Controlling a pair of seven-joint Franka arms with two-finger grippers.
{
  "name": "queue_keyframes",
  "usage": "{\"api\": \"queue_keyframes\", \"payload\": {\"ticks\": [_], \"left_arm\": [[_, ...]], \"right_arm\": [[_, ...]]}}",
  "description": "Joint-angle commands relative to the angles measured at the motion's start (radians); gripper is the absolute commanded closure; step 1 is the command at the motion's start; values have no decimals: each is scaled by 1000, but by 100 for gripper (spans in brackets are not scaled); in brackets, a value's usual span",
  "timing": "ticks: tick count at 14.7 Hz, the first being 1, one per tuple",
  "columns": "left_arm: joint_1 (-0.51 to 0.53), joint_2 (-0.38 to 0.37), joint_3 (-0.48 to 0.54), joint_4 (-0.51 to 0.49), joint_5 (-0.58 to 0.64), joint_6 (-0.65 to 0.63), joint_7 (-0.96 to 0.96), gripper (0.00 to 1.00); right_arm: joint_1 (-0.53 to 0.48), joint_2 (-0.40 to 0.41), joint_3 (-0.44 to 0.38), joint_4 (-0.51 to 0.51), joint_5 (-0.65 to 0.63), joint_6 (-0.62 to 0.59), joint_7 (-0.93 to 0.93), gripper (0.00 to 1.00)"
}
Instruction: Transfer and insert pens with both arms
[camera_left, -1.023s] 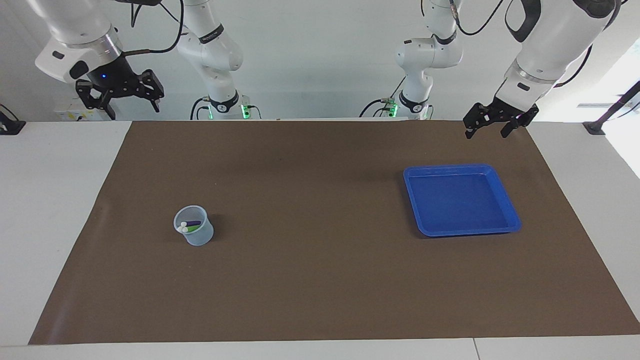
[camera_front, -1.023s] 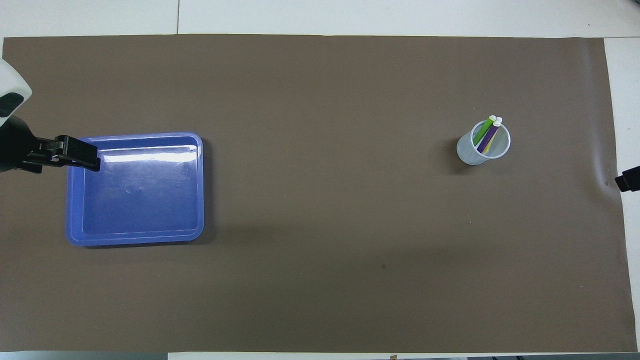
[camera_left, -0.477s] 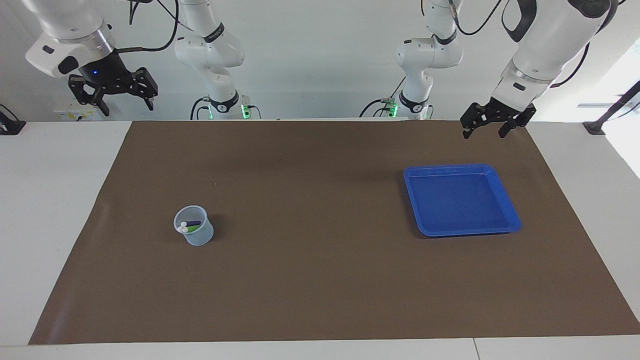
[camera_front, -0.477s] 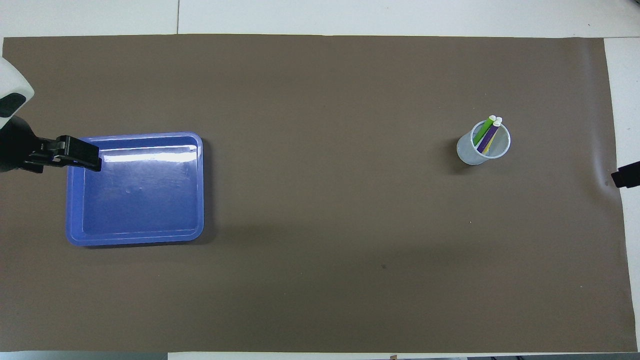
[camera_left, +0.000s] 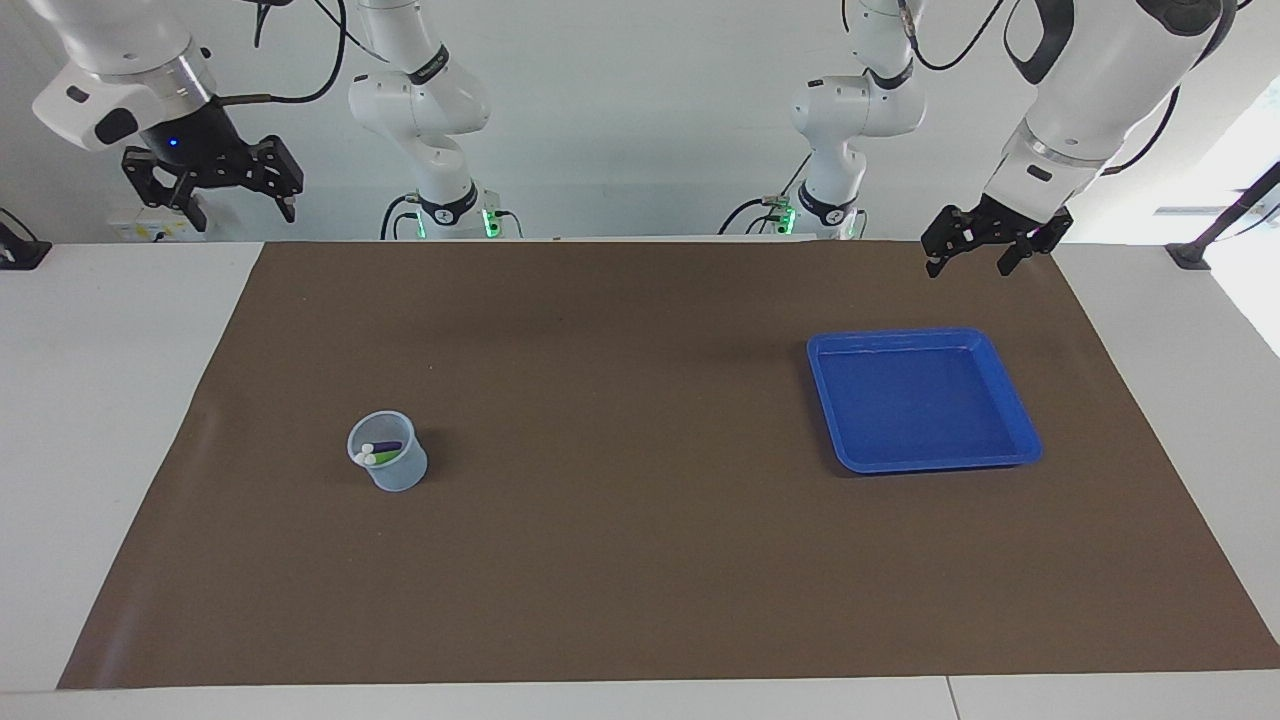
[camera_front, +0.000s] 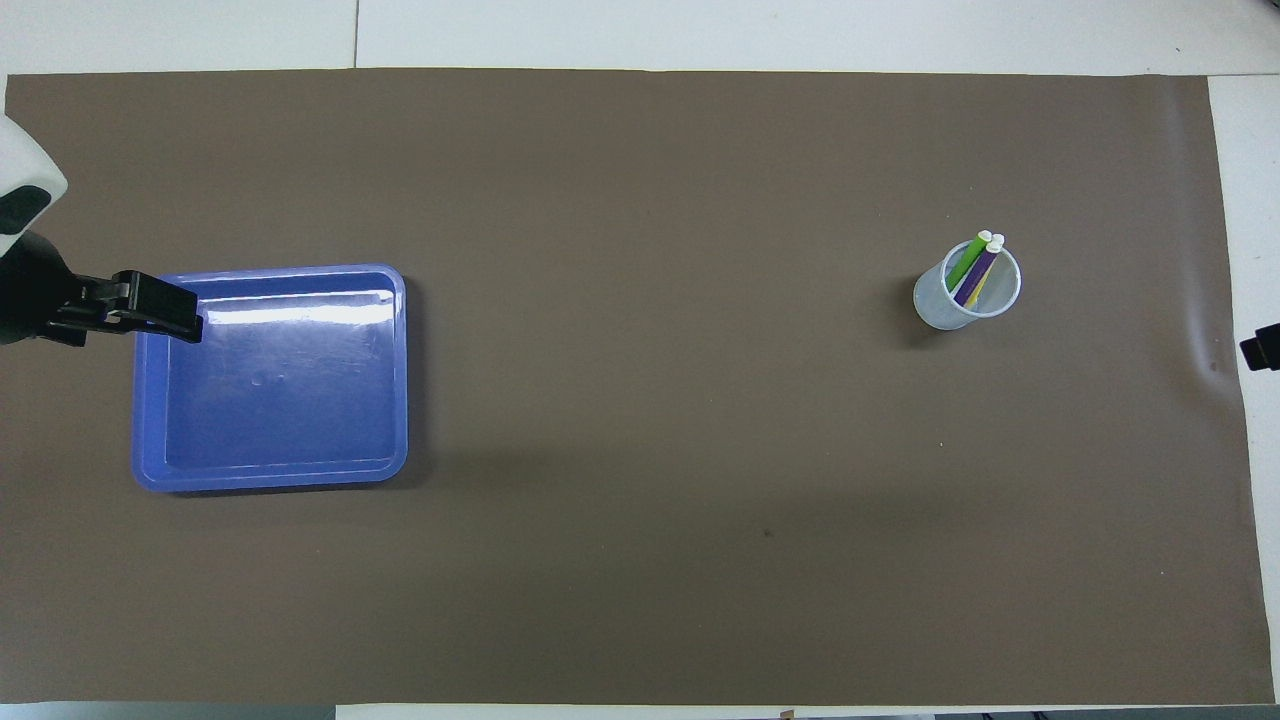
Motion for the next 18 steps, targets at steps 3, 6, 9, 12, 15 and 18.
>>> {"api": "queue_keyframes", "payload": {"ticks": [3, 6, 9, 12, 15, 18], "left_arm": [[-6, -18, 8, -16, 13, 7, -6, 0], [-6, -21, 8, -16, 13, 7, -6, 0], [-3, -21, 8, -18, 13, 7, -6, 0], [2, -23, 8, -19, 13, 7, -4, 0], [0, -21, 8, -19, 13, 7, -6, 0], [-4, -21, 8, -19, 14, 7, -4, 0]], "right_arm": [[17, -27, -16, -50, -6, 32, 25, 0], [17, -32, -16, -65, -6, 30, 36, 0], [17, -35, -16, -79, -4, 38, 42, 0], [17, -35, -16, -79, -3, 36, 63, 0], [17, -35, -16, -77, 39, 36, 144, 0], [17, -33, -16, -77, 53, 30, 203, 0]]}}
